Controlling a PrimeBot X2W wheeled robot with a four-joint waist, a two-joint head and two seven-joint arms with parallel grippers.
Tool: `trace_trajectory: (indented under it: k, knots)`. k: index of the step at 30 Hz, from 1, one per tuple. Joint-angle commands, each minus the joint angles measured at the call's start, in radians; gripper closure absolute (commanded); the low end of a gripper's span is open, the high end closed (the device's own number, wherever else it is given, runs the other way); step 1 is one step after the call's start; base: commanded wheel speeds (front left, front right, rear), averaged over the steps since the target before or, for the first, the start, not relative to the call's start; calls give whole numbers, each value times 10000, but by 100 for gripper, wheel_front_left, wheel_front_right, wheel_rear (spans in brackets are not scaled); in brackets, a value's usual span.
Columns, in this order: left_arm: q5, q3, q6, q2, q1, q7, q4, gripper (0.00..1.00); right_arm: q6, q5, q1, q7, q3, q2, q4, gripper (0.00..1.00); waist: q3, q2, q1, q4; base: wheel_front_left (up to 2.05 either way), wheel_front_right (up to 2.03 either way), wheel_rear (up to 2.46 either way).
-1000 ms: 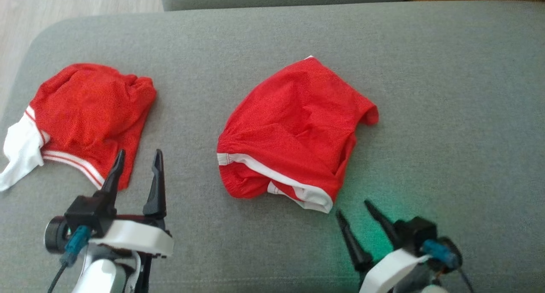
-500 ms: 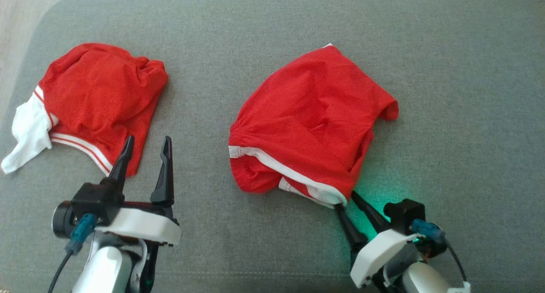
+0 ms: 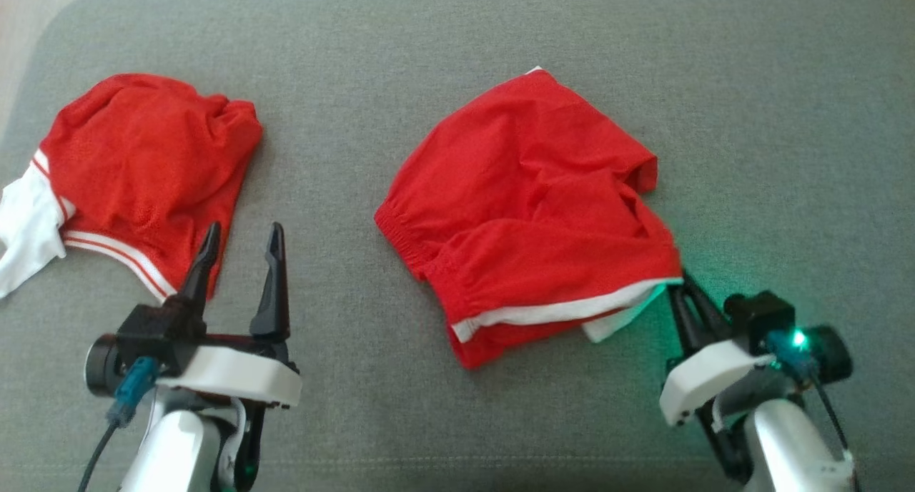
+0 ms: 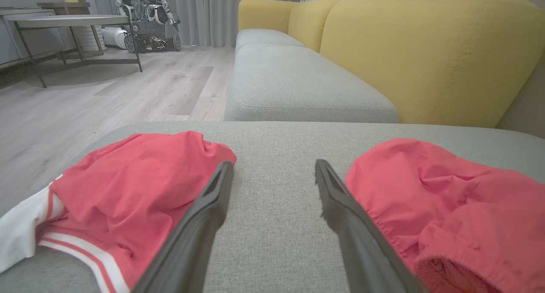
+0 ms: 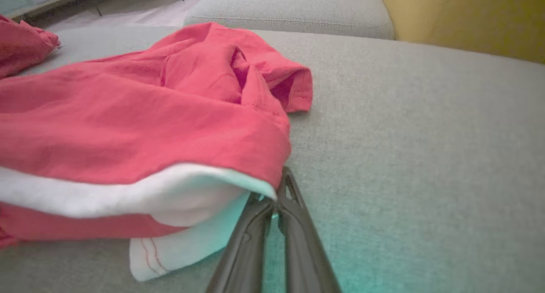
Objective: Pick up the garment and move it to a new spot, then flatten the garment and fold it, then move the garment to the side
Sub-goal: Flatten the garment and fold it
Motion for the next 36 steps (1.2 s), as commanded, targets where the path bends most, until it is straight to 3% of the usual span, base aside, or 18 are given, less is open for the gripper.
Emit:
trace_trajectory:
  k: [1, 6, 10, 18, 24, 25, 26, 36]
  knots:
    - [81, 401, -16, 64, -508, -120, -327, 0, -7, -165, -429, 21, 192, -31, -396, 100, 13, 0, 0, -14, 0, 0, 0]
    - [188, 447, -158, -94, -583, -120, -304, 0, -7, -1765, -933, 448, -3, -459, -1301, 100, 78, 0, 0, -3, 0, 0, 0]
    - [268, 498, -274, -206, -630, -120, -265, 0, -7, -2412, -1520, 594, 496, -725, -1475, 100, 130, 0, 0, 48, 0, 0, 0]
    - [400, 561, -556, -426, -782, -120, -174, 0, -7, -2085, -2029, 791, 2155, -602, -43, 100, 361, 0, 0, 294, 0, 0, 0]
    - [500, 622, -736, -557, -825, -120, -70, 0, -7, -1684, -1766, 556, 2051, -319, 911, 100, 461, 0, 0, 277, 0, 0, 0]
    - [517, 644, -756, -565, -820, -120, -61, 0, -7, -1630, -1725, 473, 1960, -266, 980, 89, 461, 0, 0, 233, 0, 0, 0]
    - [538, 661, -778, -568, -812, -120, -48, 0, -7, -1587, -1683, 383, 1869, -219, 1013, 0, 449, 0, 0, 191, 0, 0, 0]
    - [677, 812, -854, -547, -559, -120, 95, 0, -7, -494, -588, -217, 1347, -34, -184, 0, 13, 0, 0, -175, 0, 0, 0]
